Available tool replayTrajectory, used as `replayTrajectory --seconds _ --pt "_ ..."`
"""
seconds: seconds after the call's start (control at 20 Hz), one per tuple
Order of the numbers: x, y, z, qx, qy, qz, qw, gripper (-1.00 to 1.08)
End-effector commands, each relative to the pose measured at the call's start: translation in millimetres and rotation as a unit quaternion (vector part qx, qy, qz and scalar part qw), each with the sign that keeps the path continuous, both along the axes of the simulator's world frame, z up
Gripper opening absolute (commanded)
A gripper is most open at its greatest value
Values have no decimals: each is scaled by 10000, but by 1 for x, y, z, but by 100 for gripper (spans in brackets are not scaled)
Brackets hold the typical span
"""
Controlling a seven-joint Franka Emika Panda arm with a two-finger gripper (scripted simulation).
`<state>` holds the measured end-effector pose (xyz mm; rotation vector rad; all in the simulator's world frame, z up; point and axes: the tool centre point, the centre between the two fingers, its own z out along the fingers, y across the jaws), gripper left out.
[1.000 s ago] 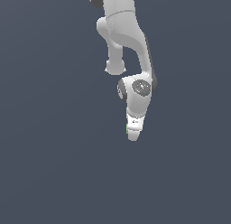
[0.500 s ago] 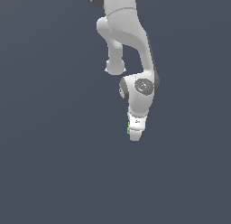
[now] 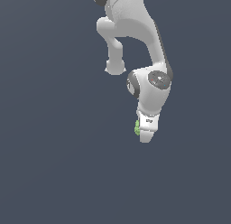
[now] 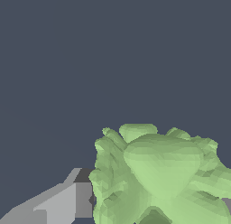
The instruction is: Pick up the object and move it to a goal position.
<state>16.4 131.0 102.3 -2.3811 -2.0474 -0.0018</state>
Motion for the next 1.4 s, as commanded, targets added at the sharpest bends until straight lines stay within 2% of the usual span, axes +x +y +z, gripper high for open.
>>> replayTrajectory --seconds 0.0,0.65,1.35 --pt "9 11 17 2 -1 1 10000 -100" --pt "57 62 99 6 3 -1 10000 -100" --pt "92 96 153 -4 2 -6 10000 -100"
